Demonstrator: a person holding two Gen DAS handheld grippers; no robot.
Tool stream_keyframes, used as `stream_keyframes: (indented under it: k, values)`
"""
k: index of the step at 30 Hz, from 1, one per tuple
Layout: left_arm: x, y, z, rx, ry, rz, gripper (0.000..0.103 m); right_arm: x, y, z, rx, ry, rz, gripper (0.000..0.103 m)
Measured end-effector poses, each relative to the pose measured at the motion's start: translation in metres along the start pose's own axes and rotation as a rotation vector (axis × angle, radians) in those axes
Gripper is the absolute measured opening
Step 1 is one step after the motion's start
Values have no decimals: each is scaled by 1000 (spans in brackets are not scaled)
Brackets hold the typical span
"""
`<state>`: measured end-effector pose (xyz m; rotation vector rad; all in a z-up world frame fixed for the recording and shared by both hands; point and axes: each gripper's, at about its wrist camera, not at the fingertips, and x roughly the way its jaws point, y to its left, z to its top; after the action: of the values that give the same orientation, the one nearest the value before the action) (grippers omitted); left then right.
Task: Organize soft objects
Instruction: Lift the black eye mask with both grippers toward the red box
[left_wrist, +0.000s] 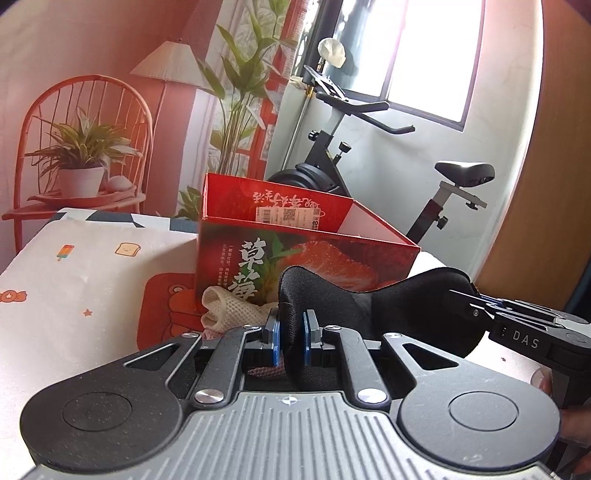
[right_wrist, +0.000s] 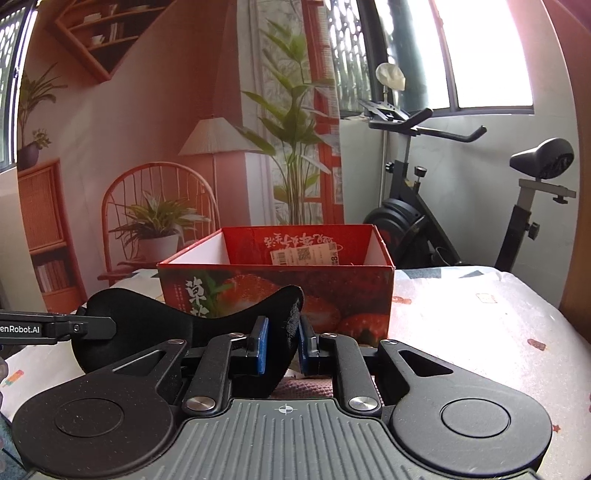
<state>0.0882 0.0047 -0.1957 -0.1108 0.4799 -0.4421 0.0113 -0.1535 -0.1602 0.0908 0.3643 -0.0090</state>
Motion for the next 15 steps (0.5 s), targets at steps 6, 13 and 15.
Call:
stream_keyframes:
  k: [6, 13, 15]
  values:
    - [2, 8, 21, -17, -21, -3, 13, 5, 2, 15, -9, -10, 7, 15]
    - [6, 5, 70, 17, -90, 19, 13, 26, 5, 66, -15, -66, 41, 14]
    - [7, 1, 83, 33, -111, 25, 13, 33, 4, 81, -13, -73, 53, 14]
